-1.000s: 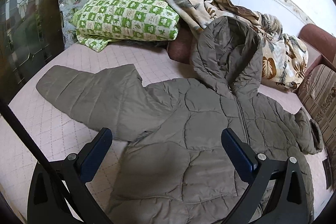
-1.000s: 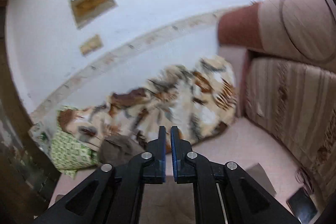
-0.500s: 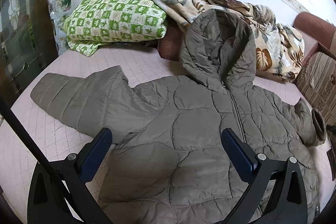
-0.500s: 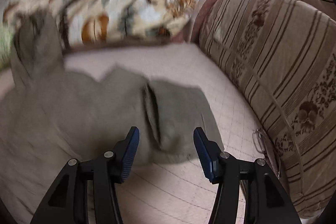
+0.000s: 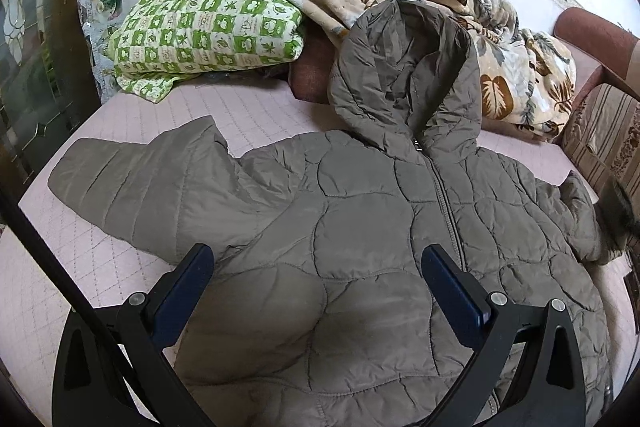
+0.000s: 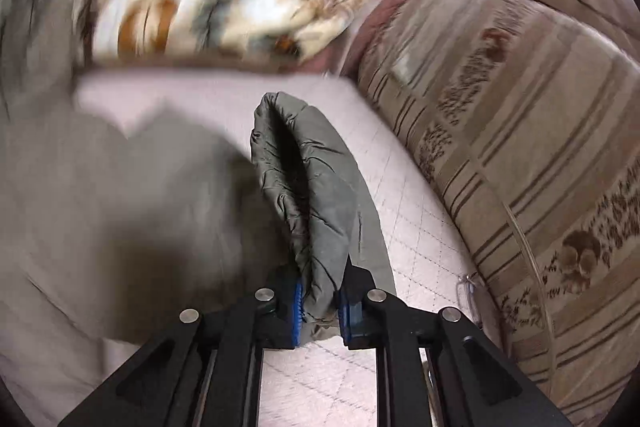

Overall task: Fold large clothes
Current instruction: 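Lift the sleeve with the right tool and lay it across the jacket body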

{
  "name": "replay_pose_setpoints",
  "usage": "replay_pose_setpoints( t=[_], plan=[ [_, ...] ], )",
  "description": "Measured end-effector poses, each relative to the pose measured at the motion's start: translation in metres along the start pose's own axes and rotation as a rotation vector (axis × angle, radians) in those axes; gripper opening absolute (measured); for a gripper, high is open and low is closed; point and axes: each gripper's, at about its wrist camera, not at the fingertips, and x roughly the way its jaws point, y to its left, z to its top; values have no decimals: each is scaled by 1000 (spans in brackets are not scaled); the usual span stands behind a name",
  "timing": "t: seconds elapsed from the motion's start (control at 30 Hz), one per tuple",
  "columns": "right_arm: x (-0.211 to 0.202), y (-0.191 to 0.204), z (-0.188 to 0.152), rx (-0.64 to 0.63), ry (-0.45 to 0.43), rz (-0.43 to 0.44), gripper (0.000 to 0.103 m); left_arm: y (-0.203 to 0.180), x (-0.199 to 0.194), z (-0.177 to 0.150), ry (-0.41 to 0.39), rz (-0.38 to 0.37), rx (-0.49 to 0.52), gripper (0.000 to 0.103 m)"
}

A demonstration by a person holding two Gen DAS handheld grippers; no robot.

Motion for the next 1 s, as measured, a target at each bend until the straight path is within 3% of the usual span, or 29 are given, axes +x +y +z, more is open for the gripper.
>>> replay_pose_setpoints(
  t=[0.07, 0.23, 0.4, 0.57, 0.73, 0.87, 1.0],
  plan=[
    [-31, -18, 18, 99, -52, 76, 14, 0, -2, 0, -4, -4, -2, 103],
    [-109, -21, 63, 192, -155, 251, 14, 4, -12, 2, -24, -15, -19, 103],
    [-195, 23, 105, 180, -260, 455, 14, 15, -22, 3, -43, -12, -38, 103],
    [-244, 93, 122, 134, -298, 626, 14, 30, -27, 1, -41, -10, -59, 103],
    [-253, 176, 122, 53, -282, 714, 14, 46, -29, 0, -37, -6, -90, 103],
    [-226, 253, 103, -8, -217, 734, 14, 57, -29, -2, -25, -7, -118, 103],
    [-186, 300, 82, -51, -150, 729, 14, 63, -27, -2, -15, -2, -133, 103]
  ],
)
